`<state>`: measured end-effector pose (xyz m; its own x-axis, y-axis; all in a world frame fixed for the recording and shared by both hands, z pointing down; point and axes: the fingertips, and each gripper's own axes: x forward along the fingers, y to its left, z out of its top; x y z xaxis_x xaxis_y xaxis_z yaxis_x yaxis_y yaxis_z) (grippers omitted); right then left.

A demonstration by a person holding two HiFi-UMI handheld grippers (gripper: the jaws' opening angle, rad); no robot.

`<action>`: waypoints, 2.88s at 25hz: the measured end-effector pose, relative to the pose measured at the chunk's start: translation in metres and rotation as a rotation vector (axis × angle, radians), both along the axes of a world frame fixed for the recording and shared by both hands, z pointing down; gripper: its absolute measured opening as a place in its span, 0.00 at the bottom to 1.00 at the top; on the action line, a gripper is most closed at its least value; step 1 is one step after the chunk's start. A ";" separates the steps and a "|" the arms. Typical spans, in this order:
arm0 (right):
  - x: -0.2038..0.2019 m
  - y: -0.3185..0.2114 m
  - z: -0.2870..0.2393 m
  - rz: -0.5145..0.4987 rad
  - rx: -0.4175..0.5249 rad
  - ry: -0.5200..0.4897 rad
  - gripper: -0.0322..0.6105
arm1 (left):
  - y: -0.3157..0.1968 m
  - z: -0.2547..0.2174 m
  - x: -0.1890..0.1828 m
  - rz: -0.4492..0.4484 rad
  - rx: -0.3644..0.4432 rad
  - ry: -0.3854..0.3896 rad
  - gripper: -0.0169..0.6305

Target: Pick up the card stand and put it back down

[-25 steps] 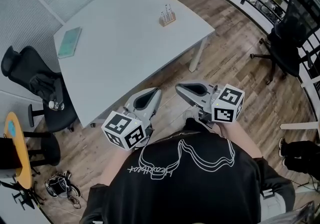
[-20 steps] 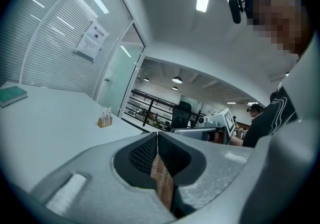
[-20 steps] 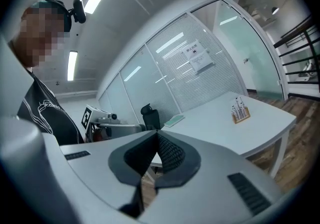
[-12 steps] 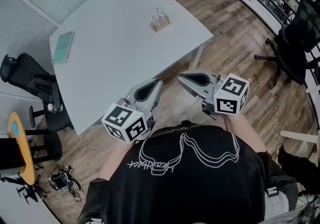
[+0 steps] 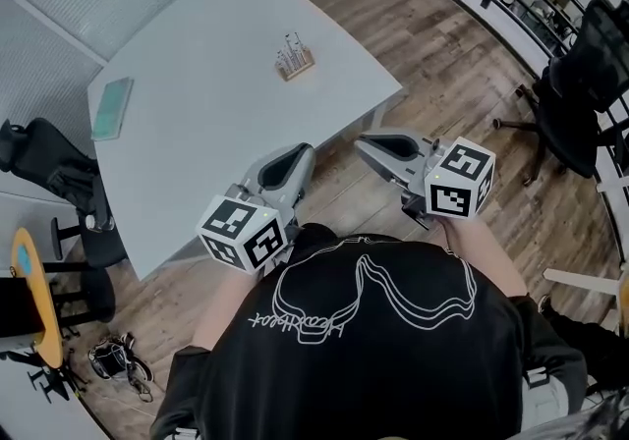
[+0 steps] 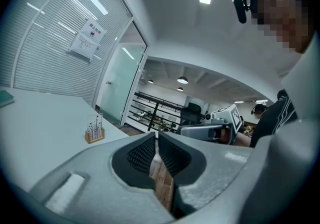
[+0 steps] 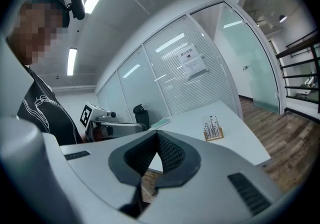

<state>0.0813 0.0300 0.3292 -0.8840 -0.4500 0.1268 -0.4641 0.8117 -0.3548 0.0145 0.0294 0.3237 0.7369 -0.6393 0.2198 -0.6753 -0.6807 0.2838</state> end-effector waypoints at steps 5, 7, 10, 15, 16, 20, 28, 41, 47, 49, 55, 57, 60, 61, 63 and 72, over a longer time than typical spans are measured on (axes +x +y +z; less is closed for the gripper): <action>-0.002 -0.017 0.009 -0.001 -0.023 0.009 0.06 | -0.017 0.014 -0.002 -0.003 -0.052 0.010 0.05; -0.004 -0.029 0.015 0.002 -0.038 0.015 0.06 | -0.031 0.022 -0.009 -0.025 -0.073 0.008 0.05; -0.007 -0.053 0.025 0.011 -0.066 0.009 0.06 | -0.055 0.033 -0.021 -0.054 -0.095 0.015 0.05; -0.011 -0.097 0.042 0.041 -0.091 0.045 0.06 | -0.094 0.058 -0.034 -0.086 -0.153 0.013 0.05; -0.012 -0.106 0.045 0.042 -0.099 0.049 0.06 | -0.103 0.063 -0.036 -0.087 -0.162 0.007 0.05; -0.013 -0.145 0.058 0.059 -0.134 0.040 0.06 | -0.144 0.078 -0.045 -0.097 -0.189 -0.017 0.06; -0.020 -0.201 0.097 0.063 -0.221 0.041 0.06 | -0.200 0.117 -0.068 -0.178 -0.262 -0.002 0.10; -0.034 -0.288 0.158 0.070 -0.273 0.133 0.07 | -0.270 0.182 -0.086 -0.223 -0.347 -0.014 0.22; -0.043 -0.319 0.191 0.058 -0.299 0.160 0.13 | -0.297 0.216 -0.090 -0.232 -0.376 -0.038 0.26; -0.048 -0.329 0.201 0.046 -0.310 0.161 0.18 | -0.306 0.225 -0.089 -0.231 -0.373 -0.046 0.26; -0.051 -0.343 0.208 0.060 -0.254 0.271 0.20 | -0.315 0.218 -0.082 -0.214 -0.328 -0.071 0.26; -0.053 -0.347 0.211 0.059 -0.237 0.298 0.21 | -0.319 0.219 -0.082 -0.212 -0.322 -0.081 0.26; -0.058 -0.352 0.214 0.056 -0.222 0.312 0.22 | -0.323 0.220 -0.084 -0.209 -0.305 -0.099 0.26; -0.060 -0.353 0.214 0.055 -0.221 0.311 0.22 | -0.324 0.220 -0.084 -0.206 -0.300 -0.102 0.26; -0.063 -0.356 0.215 0.052 -0.220 0.308 0.22 | -0.326 0.220 -0.084 -0.200 -0.295 -0.106 0.26; -0.076 -0.359 0.217 0.047 -0.200 0.336 0.20 | -0.327 0.219 -0.087 -0.192 -0.273 -0.126 0.26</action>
